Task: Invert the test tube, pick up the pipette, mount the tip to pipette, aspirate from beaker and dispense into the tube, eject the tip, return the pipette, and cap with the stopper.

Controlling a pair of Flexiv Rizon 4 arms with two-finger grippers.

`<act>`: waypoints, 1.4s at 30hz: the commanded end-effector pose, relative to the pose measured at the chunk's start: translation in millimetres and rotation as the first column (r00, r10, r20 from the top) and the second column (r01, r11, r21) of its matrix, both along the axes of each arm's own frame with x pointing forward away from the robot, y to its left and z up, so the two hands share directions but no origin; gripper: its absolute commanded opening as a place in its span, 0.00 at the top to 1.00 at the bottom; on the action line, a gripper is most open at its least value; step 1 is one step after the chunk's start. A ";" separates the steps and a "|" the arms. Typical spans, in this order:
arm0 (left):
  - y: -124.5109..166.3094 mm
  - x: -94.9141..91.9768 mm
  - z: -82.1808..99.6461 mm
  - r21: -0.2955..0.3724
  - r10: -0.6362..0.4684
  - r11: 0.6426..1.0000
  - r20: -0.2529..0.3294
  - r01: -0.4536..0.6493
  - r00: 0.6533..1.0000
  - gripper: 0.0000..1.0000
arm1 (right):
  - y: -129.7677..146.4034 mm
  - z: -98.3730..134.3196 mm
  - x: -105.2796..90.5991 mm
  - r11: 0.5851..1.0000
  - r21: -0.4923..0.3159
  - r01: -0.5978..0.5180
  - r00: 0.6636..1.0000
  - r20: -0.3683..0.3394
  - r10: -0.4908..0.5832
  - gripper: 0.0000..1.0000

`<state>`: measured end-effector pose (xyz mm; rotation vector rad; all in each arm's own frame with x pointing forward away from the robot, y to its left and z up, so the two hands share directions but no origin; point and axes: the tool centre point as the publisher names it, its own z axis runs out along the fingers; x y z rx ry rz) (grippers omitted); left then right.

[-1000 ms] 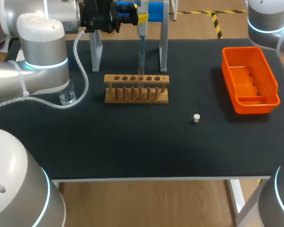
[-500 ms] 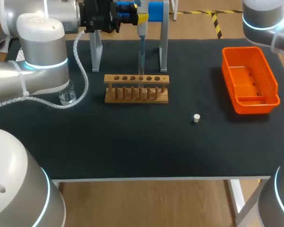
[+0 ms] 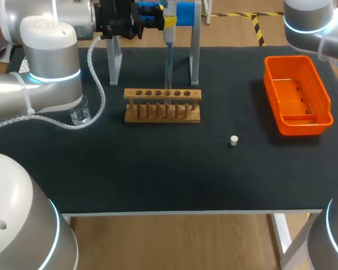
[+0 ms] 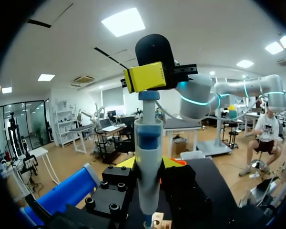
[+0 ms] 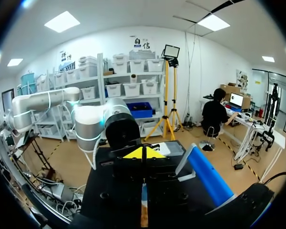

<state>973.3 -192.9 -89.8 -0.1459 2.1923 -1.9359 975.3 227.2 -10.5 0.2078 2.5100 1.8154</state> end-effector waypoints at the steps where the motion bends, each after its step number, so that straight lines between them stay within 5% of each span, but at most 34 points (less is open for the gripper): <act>1: -0.9 0.9 1.2 -0.001 0.002 1.000 0.002 -0.002 1.000 1.00 | -0.9 -4.7 1.1 1.000 -0.007 -0.003 1.000 -0.009 0.003 1.00; 42: -0.9 0.9 1.2 -0.001 0.002 1.000 0.002 -0.002 1.000 1.00 | -8.0 -30.3 -7.5 1.000 0.016 0.002 0.998 -0.067 -0.001 1.00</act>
